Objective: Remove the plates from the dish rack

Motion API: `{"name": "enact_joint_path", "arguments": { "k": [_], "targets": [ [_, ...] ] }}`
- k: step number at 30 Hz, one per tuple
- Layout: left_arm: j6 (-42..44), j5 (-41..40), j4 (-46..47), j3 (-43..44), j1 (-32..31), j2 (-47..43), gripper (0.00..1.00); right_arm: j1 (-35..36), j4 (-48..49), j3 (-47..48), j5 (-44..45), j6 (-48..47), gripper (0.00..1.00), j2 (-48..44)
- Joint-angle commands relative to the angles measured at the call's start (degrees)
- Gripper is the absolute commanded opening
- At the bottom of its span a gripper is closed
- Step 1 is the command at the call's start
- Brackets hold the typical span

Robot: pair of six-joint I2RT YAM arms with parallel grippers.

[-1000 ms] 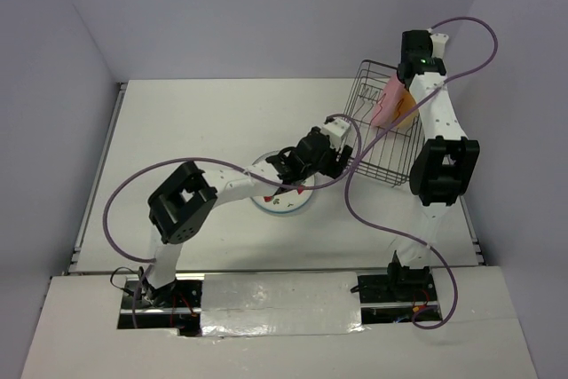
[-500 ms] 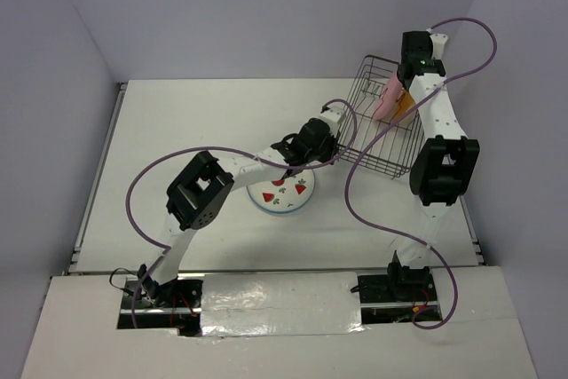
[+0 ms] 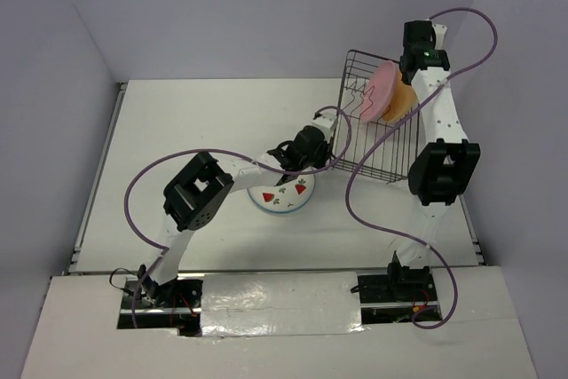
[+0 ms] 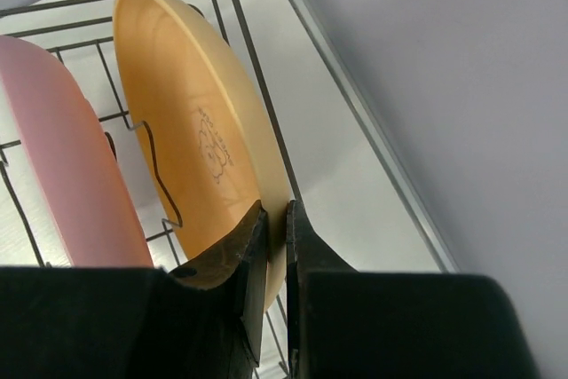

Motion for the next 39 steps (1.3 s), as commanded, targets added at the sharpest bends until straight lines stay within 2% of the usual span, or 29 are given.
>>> {"name": "enact_joint_path", "arguments": {
  "k": [1,4,8,11,12,15,17,24,29,35,38,39],
  "targets": [
    [-0.09,-0.71,3.91,-0.42,0.06,-3.01,0.00,0.59,7.27,5.15,2.80,1.98,0.00,0.15],
    [0.26,-1.15,2.78,0.02,0.06,-3.62,0.00,0.94,8.32,3.58,6.85,-0.04,0.00,0.69],
    [0.00,-3.43,0.84,0.55,0.06,-5.81,0.02,1.12,8.23,4.01,7.64,-0.04,0.00,-0.10],
    [0.53,-5.72,-0.48,-0.32,0.15,-8.89,0.15,1.12,8.67,3.40,7.38,-0.40,0.00,-0.98],
    [0.88,-6.51,-1.27,-0.59,0.15,-9.76,0.24,1.12,8.93,3.05,7.29,-0.57,0.00,-1.16],
    [2.81,-8.45,-4.50,1.59,0.24,-12.58,0.42,1.12,9.20,1.73,6.42,-0.49,0.00,-1.42],
    [4.47,-8.02,-6.45,5.19,0.33,-13.29,0.47,1.12,9.81,0.50,6.15,-0.57,0.00,-1.69],
    [5.36,-3.00,-11.20,15.66,1.91,-9.96,0.48,1.12,10.25,-1.34,4.66,0.30,0.00,-2.12],
    [4.05,-0.72,-13.75,23.65,2.70,0.14,0.45,1.12,10.96,-3.11,3.78,1.36,0.00,-3.27],
    [1.50,3.50,-12.26,27.71,3.49,9.38,0.45,1.12,11.57,-4.51,2.02,2.15,0.00,-3.88],
    [0.79,5.16,-10.77,27.89,3.49,11.75,0.38,1.12,11.75,-4.51,1.50,2.41,0.00,-3.88],
    [0.62,5.70,-10.33,28.06,3.49,12.19,0.31,1.21,11.84,-4.69,1.15,2.50,0.00,-3.97]
  ]
}}
